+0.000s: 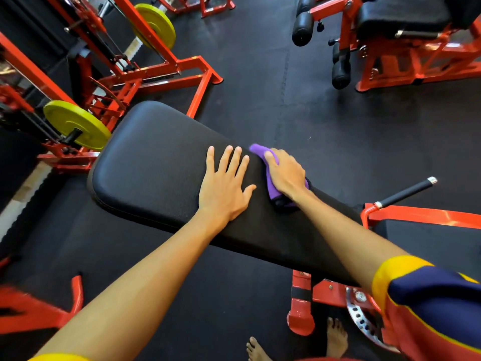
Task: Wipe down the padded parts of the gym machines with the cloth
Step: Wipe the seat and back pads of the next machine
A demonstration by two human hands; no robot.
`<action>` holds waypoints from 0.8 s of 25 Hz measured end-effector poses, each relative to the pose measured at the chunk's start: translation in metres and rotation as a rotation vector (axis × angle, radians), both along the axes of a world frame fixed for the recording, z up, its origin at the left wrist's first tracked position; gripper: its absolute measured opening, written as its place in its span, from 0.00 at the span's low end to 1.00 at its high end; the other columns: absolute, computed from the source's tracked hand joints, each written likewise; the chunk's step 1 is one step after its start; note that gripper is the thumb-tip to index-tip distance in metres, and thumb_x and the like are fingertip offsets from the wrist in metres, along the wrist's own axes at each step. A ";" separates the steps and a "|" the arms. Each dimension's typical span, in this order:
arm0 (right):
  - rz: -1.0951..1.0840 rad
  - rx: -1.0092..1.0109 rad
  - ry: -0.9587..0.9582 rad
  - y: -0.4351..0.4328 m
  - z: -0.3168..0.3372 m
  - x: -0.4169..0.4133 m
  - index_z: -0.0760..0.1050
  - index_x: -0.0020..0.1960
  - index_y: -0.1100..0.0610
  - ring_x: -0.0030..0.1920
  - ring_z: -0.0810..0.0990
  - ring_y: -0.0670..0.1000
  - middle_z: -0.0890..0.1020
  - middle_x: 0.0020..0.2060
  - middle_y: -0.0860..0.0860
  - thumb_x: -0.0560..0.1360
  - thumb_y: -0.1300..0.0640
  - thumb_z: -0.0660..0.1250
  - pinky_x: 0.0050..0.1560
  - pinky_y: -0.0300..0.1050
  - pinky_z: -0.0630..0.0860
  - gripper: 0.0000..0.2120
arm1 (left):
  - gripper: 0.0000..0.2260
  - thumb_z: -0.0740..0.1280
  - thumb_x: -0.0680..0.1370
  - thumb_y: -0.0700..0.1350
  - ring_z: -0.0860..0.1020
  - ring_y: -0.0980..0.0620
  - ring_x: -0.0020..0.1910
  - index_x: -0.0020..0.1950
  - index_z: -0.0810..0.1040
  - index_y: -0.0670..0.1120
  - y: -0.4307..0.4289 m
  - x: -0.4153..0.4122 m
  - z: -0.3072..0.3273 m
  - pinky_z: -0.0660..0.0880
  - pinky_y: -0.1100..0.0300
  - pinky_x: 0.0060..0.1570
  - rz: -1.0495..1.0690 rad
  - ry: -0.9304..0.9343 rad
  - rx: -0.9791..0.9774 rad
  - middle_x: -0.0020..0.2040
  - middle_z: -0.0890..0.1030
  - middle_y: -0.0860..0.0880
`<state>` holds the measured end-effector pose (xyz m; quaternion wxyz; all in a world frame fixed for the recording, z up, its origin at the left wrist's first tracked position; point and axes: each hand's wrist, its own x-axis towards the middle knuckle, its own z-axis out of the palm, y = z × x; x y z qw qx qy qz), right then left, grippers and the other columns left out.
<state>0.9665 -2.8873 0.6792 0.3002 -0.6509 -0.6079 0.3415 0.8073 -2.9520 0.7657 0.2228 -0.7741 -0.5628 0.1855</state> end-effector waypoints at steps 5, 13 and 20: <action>0.125 -0.098 -0.020 0.017 0.004 0.007 0.72 0.72 0.45 0.70 0.73 0.60 0.76 0.72 0.50 0.85 0.38 0.48 0.66 0.55 0.67 0.24 | 0.33 0.44 0.84 0.64 0.47 0.43 0.83 0.84 0.49 0.47 0.001 -0.001 -0.003 0.41 0.33 0.76 -0.002 0.005 0.020 0.84 0.49 0.44; 0.069 -0.351 -0.084 0.030 -0.032 0.036 0.76 0.68 0.42 0.68 0.74 0.63 0.77 0.69 0.55 0.81 0.35 0.47 0.64 0.55 0.68 0.26 | 0.33 0.43 0.83 0.64 0.44 0.42 0.82 0.84 0.46 0.48 0.003 0.001 -0.005 0.41 0.32 0.76 0.022 0.012 0.025 0.84 0.46 0.44; -0.032 0.086 0.015 -0.043 -0.030 -0.002 0.65 0.78 0.43 0.75 0.66 0.56 0.66 0.77 0.47 0.83 0.38 0.54 0.73 0.58 0.64 0.25 | 0.32 0.43 0.83 0.63 0.44 0.41 0.82 0.84 0.47 0.47 0.005 0.005 -0.010 0.41 0.31 0.75 0.033 0.016 0.043 0.84 0.47 0.44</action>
